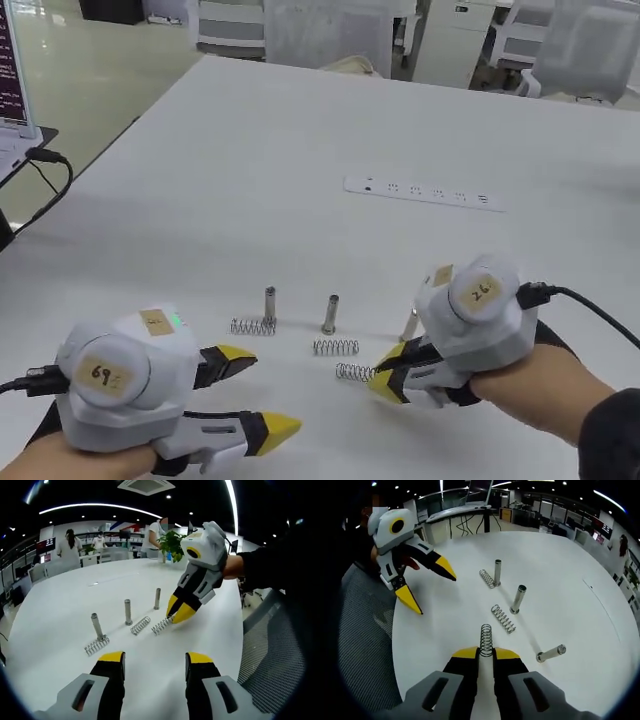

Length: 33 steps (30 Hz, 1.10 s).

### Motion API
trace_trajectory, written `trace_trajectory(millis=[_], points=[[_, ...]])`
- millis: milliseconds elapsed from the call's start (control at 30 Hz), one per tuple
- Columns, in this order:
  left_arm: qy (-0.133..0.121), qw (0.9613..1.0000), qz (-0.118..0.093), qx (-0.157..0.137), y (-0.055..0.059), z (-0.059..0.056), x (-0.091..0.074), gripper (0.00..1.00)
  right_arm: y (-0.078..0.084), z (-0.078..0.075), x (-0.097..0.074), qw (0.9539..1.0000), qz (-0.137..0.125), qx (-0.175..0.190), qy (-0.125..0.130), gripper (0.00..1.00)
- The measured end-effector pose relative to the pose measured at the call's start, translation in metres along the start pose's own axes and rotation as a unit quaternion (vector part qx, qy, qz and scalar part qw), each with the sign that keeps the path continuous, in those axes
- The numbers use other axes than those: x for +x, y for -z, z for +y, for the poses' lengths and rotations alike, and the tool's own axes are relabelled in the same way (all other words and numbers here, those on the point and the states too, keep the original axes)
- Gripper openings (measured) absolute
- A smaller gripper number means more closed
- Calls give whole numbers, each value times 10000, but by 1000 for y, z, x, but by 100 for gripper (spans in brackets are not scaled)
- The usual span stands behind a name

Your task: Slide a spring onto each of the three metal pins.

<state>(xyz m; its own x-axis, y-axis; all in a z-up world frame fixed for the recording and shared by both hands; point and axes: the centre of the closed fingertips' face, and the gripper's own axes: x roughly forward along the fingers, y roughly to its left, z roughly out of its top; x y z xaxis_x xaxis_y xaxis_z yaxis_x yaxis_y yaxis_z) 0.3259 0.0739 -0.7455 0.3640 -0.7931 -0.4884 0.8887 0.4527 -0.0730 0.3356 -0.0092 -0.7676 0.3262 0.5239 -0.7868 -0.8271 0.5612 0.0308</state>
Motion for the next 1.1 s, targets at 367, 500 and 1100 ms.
trace_trajectory(millis=[367, 500, 1100], points=[[299, 9983, -70, 496, -9, -13, 7, 36, -12, 28, -16, 9989, 182, -19, -421, 8], [453, 9961, -127, 744, -13, -22, 9, 32, -17, 40, -21, 9978, 288, -123, -579, 8], [747, 9824, -197, 1700, -16, -39, 14, 8, -33, 63, -28, 9949, 393, -266, -885, 8]])
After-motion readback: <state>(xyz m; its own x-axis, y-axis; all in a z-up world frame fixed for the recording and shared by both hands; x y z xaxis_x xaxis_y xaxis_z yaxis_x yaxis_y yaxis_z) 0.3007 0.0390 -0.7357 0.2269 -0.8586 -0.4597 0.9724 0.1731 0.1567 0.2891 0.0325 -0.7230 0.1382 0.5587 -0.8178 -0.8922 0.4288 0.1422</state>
